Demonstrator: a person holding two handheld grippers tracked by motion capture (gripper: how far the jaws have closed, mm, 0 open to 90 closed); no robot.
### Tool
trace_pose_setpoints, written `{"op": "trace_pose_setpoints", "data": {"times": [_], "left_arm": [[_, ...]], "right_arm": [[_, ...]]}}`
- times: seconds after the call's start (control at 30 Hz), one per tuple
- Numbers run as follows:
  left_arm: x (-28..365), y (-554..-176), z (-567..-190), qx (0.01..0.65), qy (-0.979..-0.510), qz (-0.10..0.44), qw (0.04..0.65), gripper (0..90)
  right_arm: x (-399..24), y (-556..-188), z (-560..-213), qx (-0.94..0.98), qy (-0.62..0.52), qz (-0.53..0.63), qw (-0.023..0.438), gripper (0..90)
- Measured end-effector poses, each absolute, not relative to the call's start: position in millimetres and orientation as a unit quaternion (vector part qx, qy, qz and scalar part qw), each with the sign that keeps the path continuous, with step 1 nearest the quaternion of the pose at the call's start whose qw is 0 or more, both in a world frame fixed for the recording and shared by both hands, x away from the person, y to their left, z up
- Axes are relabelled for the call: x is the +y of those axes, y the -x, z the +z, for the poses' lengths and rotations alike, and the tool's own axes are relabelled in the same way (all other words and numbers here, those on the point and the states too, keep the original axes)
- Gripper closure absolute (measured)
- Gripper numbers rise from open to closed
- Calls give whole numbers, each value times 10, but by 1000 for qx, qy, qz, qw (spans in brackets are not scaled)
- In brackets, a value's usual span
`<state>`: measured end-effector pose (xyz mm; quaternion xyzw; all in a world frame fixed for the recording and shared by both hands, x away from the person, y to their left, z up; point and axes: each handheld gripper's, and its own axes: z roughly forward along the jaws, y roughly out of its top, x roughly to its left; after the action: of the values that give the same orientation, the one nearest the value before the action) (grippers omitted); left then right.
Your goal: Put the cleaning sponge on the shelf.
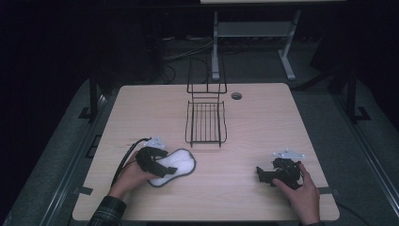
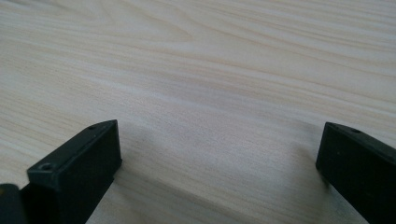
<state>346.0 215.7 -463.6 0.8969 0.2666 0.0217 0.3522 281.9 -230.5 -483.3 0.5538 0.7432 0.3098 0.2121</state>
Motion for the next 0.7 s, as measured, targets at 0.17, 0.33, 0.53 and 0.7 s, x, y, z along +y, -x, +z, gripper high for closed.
{"op": "trace_pose_setpoints", "data": {"times": [0.17,0.33,0.53,0.7], "left_arm": [[2136,-3452,-4630,264,-901,29,343,124],[2116,-3442,-4623,265,-903,34,335,126],[2129,-3439,-4609,255,-904,26,341,223],[2138,-3443,-4603,254,-904,22,343,251]], "right_arm": [[-2305,-2818,-4833,743,-554,310,212,0],[-2306,-2817,-4833,743,-554,310,212,0],[-2306,-2816,-4833,744,-553,310,212,0],[-2306,-2816,-4833,744,-553,310,212,0]]}}
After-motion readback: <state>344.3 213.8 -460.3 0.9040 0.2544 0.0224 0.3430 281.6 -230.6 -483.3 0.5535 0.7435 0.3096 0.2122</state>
